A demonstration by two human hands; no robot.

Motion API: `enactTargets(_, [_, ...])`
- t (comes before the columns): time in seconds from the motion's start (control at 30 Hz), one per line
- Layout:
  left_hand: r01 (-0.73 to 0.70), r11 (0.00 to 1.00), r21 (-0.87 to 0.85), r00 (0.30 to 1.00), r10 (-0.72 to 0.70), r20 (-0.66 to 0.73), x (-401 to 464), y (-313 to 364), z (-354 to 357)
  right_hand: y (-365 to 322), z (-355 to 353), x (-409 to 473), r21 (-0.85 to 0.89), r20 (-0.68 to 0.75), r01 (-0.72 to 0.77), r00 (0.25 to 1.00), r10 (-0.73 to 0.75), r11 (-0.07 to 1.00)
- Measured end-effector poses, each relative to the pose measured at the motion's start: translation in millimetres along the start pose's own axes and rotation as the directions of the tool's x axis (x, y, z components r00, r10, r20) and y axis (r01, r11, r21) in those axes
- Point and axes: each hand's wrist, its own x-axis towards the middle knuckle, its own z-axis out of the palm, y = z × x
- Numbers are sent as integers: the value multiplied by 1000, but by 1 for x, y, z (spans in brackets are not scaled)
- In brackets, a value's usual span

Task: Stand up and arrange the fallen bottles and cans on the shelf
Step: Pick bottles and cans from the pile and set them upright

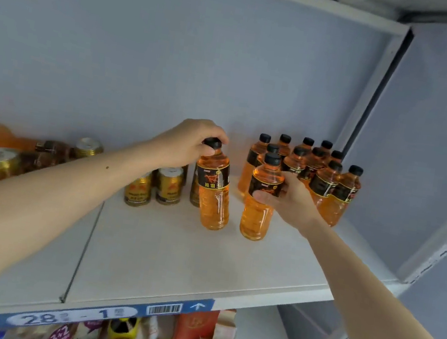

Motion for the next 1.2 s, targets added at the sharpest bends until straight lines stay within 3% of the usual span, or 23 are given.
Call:
enactTargets(0.37, [18,999,49,1000,-19,10,89,49,89,94,-68,42,-72,-40,16,999,-18,997])
enactTargets(0.67, [54,996,73,994,-61,93,117,47,123,113,-65,59,-10,8,48,999,-48,999])
enactTargets(0.87, [83,996,13,995,-84,52,120,46,135,118,-64,58,-21,-33,43,999,-43,999])
enactTargets(1.07, [138,983,-119,989,-143,-32,106,42,148,117,-68,53,-131,-17,60,998,-63,989])
enactTargets(1.2, [214,890,-403,953,-280,-114,91,43,164,117,-72,50,-176,8,33,999,-32,984])
